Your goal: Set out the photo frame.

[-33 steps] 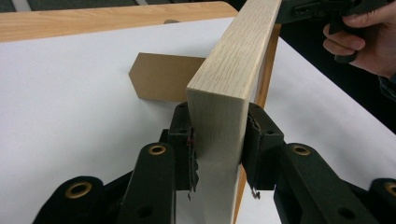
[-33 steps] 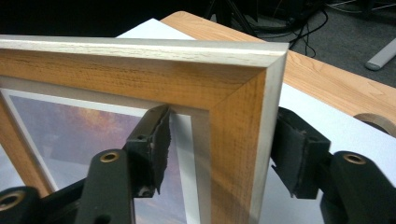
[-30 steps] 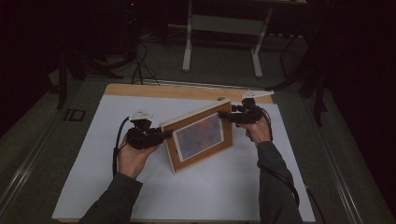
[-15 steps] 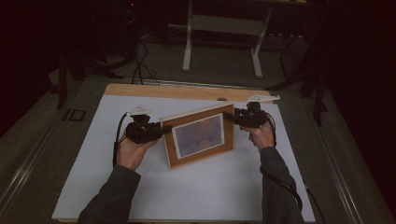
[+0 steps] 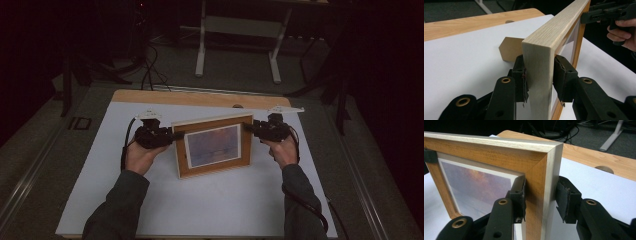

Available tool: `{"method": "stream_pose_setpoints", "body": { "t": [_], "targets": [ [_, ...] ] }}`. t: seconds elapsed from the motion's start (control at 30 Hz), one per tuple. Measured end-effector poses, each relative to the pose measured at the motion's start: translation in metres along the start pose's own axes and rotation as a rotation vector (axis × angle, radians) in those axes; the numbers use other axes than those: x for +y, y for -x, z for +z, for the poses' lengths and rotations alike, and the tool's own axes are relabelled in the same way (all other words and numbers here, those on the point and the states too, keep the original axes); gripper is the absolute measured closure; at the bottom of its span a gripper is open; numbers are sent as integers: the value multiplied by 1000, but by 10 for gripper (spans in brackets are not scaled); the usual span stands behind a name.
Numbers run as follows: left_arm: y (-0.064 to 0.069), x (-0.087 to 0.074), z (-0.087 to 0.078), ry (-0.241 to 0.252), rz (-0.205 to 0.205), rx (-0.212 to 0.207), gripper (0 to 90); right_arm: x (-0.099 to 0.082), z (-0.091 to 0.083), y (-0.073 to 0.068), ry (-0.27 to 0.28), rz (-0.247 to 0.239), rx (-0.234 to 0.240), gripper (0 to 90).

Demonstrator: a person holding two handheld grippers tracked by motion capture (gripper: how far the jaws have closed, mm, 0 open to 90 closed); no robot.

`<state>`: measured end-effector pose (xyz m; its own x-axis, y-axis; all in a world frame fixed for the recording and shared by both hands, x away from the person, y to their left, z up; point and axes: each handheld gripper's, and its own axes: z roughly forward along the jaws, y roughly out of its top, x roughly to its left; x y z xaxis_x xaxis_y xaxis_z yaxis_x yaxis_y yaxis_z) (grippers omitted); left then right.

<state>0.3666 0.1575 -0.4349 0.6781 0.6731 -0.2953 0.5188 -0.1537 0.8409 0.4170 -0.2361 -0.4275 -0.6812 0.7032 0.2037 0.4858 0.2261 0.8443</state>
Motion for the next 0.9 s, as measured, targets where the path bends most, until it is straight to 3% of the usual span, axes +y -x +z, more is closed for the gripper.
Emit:
{"method": "stream_pose_setpoints", "body": {
  "t": [0.6, 0.9],
  "targets": [
    [-18, 5, 9, -1, 10, -90, 666, -7, -14, -17, -27, 19, -74, 616],
    [-23, 7, 12, 0, 5, -108, 652, -14, -22, -24, -24, 45, -85, 619]
  ]
}}
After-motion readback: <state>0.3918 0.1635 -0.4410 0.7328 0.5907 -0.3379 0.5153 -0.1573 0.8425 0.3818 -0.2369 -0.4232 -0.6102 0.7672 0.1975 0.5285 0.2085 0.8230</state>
